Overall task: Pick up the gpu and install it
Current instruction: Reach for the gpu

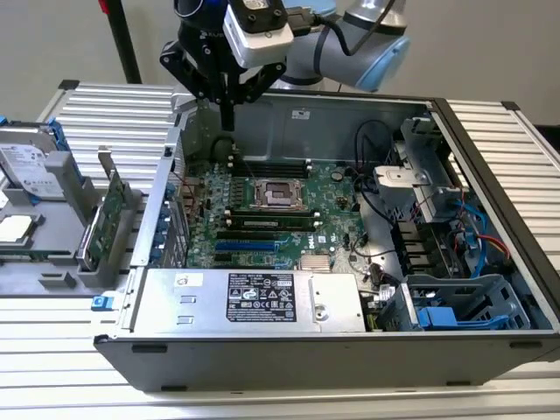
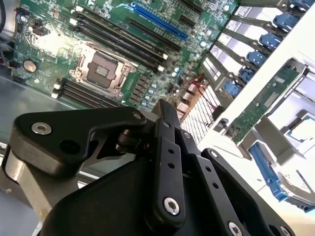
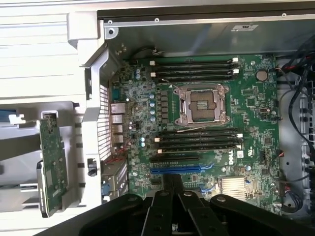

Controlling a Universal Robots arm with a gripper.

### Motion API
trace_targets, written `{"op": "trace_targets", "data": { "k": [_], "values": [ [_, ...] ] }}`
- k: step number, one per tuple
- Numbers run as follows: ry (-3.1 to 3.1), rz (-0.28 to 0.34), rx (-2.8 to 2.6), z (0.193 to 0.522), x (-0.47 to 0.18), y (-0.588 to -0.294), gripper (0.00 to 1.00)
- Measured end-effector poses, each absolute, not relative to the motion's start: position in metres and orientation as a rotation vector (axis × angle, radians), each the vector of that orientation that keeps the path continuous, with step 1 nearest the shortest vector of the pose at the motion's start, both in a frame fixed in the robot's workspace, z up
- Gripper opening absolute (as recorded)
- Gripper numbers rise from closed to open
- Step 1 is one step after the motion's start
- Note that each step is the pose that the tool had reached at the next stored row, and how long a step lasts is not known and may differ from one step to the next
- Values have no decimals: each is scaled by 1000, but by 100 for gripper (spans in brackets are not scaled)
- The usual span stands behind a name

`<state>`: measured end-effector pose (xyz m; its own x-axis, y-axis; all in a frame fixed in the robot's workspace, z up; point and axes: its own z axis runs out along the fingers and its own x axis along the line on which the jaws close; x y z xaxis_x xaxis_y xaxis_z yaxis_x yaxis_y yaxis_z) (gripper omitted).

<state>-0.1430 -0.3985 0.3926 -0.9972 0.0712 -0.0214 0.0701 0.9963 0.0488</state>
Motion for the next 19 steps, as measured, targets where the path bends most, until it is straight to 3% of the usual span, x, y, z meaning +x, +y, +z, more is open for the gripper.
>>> {"op": "trace_targets", "data": {
  "k": [19],
  "values": [
    [3116, 75, 110, 393, -156, -398, 0]
  ]
}}
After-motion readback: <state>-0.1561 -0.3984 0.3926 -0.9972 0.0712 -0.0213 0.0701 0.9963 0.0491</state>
